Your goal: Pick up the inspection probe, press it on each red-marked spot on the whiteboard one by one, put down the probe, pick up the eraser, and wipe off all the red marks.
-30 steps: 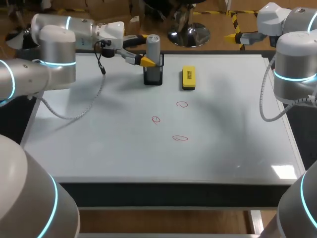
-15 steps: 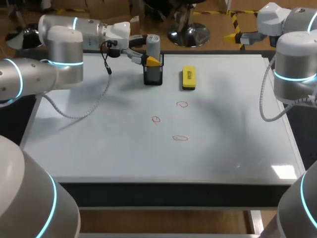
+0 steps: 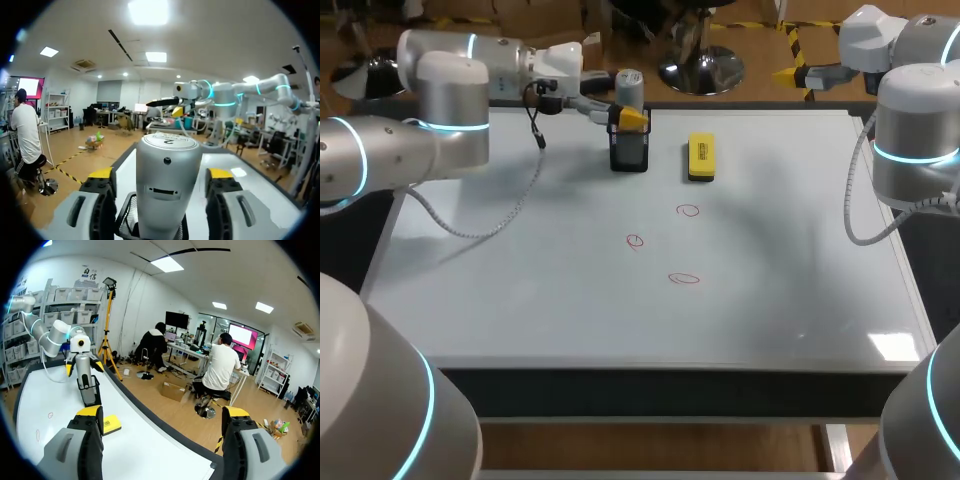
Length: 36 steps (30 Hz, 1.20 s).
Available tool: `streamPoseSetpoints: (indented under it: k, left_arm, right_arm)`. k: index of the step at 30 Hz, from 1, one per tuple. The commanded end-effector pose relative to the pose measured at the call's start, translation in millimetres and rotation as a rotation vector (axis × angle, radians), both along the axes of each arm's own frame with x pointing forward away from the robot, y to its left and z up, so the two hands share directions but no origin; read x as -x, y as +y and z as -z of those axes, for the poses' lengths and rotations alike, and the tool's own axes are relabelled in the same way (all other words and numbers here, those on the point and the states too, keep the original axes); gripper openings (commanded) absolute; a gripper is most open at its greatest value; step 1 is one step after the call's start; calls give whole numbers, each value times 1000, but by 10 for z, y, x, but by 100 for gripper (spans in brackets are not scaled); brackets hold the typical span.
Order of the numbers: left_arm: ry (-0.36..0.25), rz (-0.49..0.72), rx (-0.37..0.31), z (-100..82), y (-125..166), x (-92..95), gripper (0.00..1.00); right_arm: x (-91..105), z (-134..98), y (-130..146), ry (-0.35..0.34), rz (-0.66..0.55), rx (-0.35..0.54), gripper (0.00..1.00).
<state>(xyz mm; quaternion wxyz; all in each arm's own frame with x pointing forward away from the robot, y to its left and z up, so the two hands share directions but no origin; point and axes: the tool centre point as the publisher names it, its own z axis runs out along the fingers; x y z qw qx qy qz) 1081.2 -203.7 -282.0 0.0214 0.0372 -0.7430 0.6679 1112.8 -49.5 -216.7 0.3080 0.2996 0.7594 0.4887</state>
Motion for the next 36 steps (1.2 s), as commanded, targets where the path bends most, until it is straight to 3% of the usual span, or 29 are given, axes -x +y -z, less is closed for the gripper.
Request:
streamPoseSetpoints:
  k: [1, 9, 19, 36]
  left_arm:
    - [-5, 1, -5, 6, 34, 31, 0]
    - [-32, 15, 3, -89, 63, 105, 0]
    - [-75, 12, 24, -342, 53, 124, 0]
    - [-130, -28, 52, -954, 56, 147, 0]
  right_arm:
    - [-5, 0, -2, 1, -1, 0, 100]
    - [-5, 0, -2, 1, -1, 0, 100]
    - [-5, 0, -2, 1, -1, 0, 100]
    - [-5, 0, -2, 1, -1, 0, 100]
